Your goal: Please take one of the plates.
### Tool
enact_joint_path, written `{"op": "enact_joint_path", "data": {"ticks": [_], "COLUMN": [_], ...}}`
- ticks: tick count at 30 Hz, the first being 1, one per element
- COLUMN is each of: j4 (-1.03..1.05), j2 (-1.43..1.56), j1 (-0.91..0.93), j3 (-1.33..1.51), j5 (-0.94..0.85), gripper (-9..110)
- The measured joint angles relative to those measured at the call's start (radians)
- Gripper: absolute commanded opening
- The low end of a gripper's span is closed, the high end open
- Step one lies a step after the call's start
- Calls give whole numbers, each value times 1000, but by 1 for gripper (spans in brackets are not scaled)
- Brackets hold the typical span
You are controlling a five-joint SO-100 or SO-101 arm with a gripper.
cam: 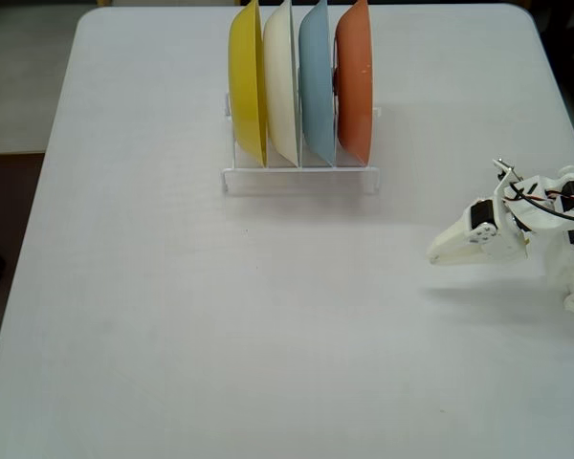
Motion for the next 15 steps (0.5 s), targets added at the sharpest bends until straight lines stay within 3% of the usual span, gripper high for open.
{"op": "enact_joint_path", "data": {"ticks": [15], "j4": [-2], "j2": [0], "j1": [8], "j3": [0], "j5": [-12], "gripper": [0]}}
